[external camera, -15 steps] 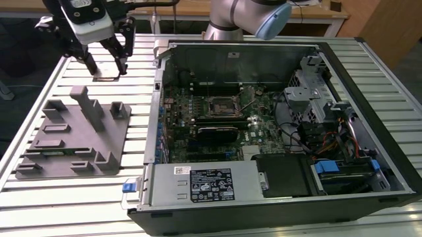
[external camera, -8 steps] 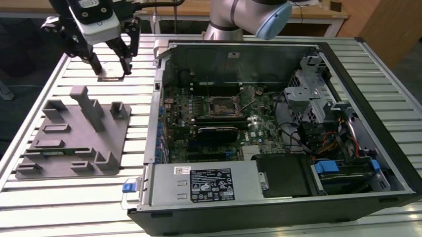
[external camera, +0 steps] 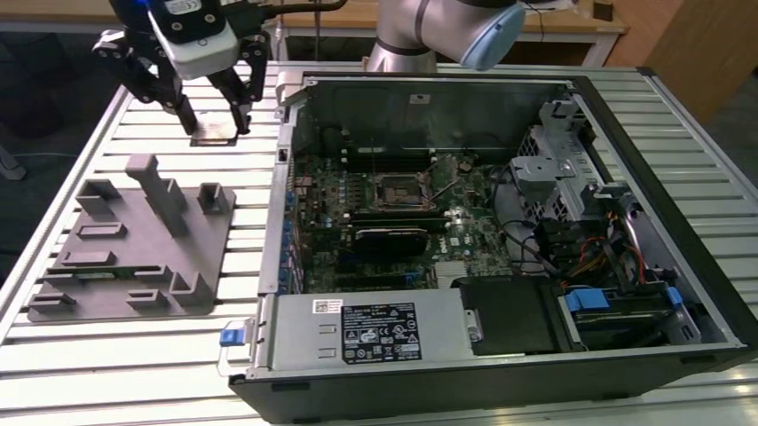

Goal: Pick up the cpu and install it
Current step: 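Pick up the cpu and move it towards the insertion slot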

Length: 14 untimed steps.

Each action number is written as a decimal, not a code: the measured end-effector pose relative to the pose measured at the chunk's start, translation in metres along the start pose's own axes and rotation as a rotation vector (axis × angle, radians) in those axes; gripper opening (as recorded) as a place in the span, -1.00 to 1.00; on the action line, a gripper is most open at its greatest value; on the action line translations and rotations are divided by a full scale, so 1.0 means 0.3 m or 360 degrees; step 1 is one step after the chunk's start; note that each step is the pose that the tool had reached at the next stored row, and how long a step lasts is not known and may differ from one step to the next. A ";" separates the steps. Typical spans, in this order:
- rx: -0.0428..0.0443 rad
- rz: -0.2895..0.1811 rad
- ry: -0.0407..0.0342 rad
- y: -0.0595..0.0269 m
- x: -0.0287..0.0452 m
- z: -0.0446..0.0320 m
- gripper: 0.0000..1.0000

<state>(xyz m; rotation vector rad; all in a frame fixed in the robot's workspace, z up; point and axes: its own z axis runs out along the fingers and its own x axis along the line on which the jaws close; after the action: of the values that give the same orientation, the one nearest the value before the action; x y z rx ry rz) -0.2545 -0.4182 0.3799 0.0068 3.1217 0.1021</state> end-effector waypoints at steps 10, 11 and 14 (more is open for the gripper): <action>0.0000 0.0000 0.0000 0.001 -0.052 0.001 0.09; 0.0000 0.0000 0.0000 0.001 -0.059 0.001 0.09; 0.0000 0.0000 0.0000 0.001 -0.072 0.001 0.09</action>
<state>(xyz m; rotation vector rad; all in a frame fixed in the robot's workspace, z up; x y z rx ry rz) -0.2330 -0.4179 0.3799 0.0068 3.1217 0.1021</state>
